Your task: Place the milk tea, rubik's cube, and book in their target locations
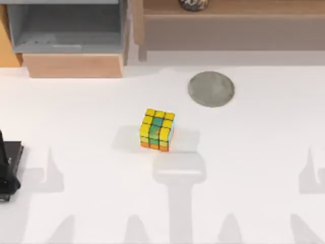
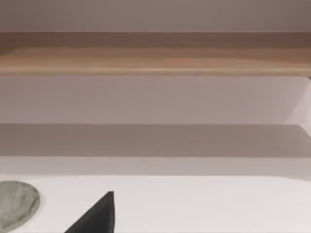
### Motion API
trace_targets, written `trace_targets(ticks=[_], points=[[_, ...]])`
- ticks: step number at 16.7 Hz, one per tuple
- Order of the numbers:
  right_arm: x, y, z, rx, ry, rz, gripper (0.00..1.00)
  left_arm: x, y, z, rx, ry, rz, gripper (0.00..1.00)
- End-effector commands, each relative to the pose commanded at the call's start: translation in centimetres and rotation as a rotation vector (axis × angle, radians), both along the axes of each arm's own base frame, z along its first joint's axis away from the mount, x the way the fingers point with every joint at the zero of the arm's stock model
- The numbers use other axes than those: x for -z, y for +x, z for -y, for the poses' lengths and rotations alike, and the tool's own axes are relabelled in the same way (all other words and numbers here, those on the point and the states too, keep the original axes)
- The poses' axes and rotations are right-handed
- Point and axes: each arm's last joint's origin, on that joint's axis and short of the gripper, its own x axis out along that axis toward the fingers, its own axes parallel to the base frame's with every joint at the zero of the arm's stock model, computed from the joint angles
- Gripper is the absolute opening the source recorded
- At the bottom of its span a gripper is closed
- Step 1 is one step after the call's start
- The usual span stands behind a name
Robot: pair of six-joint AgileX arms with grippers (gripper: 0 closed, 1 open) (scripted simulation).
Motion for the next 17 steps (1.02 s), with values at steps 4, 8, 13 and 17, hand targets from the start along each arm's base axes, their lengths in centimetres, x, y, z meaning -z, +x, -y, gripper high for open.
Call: trace_targets(ticks=[4, 8, 13, 17], points=[[-0.5, 0.1, -0.1, 0.001, 0.000, 0.003, 1.00, 0.0, 0.0, 0.0, 0.000, 0.000, 0.000, 1.00], [-3.7, 0.8, -0.6, 0.004, -0.002, 0.018, 1.00, 0.0, 0.0, 0.0, 0.000, 0.000, 0.000, 1.00], [-8.8, 4.1, -1.9, 0.008, -0.007, -0.001, 1.00, 0.0, 0.0, 0.0, 0.000, 0.000, 0.000, 1.00], [-11.7, 7.5, -3.6, 0.010, -0.010, 0.000, 1.00, 0.0, 0.0, 0.0, 0.000, 0.000, 0.000, 1.00]])
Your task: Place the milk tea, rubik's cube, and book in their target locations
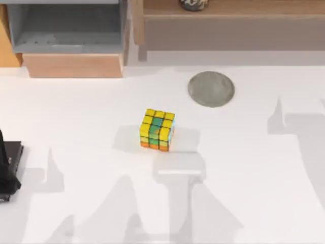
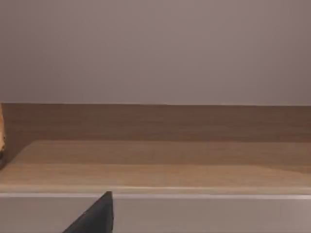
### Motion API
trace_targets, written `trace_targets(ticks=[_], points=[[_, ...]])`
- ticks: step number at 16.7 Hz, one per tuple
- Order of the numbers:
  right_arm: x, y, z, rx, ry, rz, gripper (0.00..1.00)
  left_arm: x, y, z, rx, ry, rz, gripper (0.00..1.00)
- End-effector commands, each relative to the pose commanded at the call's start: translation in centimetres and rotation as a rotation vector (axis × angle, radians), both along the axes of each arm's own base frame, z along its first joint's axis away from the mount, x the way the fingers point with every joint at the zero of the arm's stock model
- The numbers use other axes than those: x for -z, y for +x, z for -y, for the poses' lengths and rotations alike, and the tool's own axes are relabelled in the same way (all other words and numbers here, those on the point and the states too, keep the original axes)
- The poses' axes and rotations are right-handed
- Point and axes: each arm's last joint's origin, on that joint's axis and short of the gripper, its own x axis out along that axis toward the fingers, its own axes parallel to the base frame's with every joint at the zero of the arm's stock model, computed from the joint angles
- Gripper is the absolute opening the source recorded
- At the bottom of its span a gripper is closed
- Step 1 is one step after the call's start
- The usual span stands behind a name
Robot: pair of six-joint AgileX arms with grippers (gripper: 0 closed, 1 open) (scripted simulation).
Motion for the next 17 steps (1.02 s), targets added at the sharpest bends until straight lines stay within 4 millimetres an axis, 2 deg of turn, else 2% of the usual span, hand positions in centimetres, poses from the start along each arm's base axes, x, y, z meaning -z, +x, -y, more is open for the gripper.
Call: trace_targets(ticks=[5, 9, 13, 17], points=[[-2.2, 5.1, -3.2, 0.002, -0.003, 0.000, 1.00, 0.0, 0.0, 0.0, 0.000, 0.000, 0.000, 1.00], [-2.7, 9.4, -6.6, 0.003, -0.004, 0.001, 1.00, 0.0, 0.0, 0.0, 0.000, 0.000, 0.000, 1.00], [-2.0, 13.5, -10.7, 0.004, -0.002, 0.006, 1.00, 0.0, 0.0, 0.0, 0.000, 0.000, 0.000, 1.00], [1.3, 17.7, -15.9, 0.004, -0.015, -0.017, 1.00, 0.0, 0.0, 0.0, 0.000, 0.000, 0.000, 1.00]])
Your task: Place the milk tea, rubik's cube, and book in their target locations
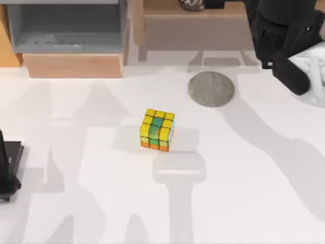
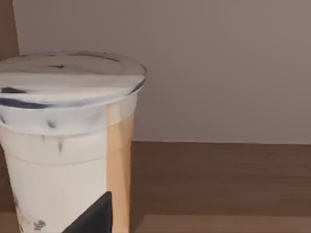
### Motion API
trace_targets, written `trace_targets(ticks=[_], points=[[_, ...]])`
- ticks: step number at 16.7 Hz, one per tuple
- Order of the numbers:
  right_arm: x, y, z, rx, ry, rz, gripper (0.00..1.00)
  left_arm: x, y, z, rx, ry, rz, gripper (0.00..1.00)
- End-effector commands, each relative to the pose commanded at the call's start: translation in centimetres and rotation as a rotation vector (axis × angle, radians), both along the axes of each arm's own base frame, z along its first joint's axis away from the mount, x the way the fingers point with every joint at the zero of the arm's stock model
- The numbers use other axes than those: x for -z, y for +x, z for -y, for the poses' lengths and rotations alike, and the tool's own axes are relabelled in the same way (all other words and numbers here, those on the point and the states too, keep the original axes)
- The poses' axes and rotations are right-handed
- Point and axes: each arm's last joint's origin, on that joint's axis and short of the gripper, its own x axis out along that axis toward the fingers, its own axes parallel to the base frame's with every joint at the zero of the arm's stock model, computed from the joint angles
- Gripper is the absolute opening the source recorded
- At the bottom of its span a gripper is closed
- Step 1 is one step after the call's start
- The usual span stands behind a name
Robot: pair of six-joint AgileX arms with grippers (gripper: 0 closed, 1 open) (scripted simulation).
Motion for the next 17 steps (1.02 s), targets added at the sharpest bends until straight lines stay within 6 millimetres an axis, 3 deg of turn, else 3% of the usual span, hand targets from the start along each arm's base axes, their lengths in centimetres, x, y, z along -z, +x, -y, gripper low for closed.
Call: trace_targets(ticks=[4, 7, 17], points=[[3.1, 2.5, -5.3, 0.001, 0.010, 0.016, 1.00, 0.0, 0.0, 0.0, 0.000, 0.000, 0.000, 1.00], [4.9, 3.1, -7.5, 0.001, 0.014, 0.020, 1.00, 0.0, 0.0, 0.0, 0.000, 0.000, 0.000, 1.00], [4.9, 3.7, -7.9, 0.001, 0.013, 0.018, 1.00, 0.0, 0.0, 0.0, 0.000, 0.000, 0.000, 1.00]])
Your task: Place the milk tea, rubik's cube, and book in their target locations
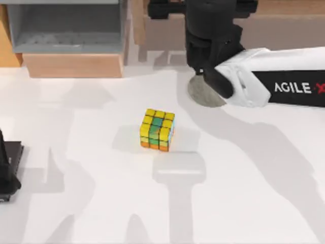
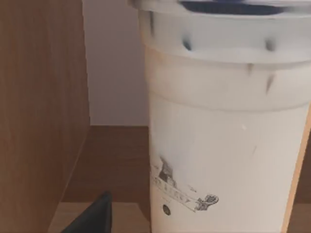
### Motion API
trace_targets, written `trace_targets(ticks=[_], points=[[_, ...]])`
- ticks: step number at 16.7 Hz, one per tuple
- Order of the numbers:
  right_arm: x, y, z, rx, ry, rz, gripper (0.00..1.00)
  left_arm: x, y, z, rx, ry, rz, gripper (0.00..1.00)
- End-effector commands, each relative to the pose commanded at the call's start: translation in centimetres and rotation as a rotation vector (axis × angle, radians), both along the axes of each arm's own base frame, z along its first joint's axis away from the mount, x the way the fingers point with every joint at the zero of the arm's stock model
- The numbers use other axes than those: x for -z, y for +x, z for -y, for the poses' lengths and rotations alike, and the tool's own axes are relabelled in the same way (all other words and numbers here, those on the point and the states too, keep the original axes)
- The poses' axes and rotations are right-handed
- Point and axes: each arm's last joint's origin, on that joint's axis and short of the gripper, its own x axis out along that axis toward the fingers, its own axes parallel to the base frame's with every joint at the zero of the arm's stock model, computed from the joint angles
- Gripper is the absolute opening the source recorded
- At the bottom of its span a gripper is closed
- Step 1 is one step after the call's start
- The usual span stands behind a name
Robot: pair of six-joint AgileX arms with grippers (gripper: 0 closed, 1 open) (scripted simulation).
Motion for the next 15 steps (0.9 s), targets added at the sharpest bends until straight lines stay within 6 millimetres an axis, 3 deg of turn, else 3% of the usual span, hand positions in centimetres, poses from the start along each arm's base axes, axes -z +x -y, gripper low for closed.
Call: trace_targets(ticks=[5, 9, 15], points=[[-0.8, 3.9, 0.5, 0.004, 0.001, 0.001, 1.00, 0.0, 0.0, 0.0, 0.000, 0.000, 0.000, 1.00], [0.0, 7.1, 0.6, 0.006, -0.002, -0.001, 1.00, 0.0, 0.0, 0.0, 0.000, 0.000, 0.000, 1.00], [0.4, 7.6, 0.2, 0.001, 0.000, 0.001, 1.00, 0.0, 0.0, 0.0, 0.000, 0.000, 0.000, 1.00]])
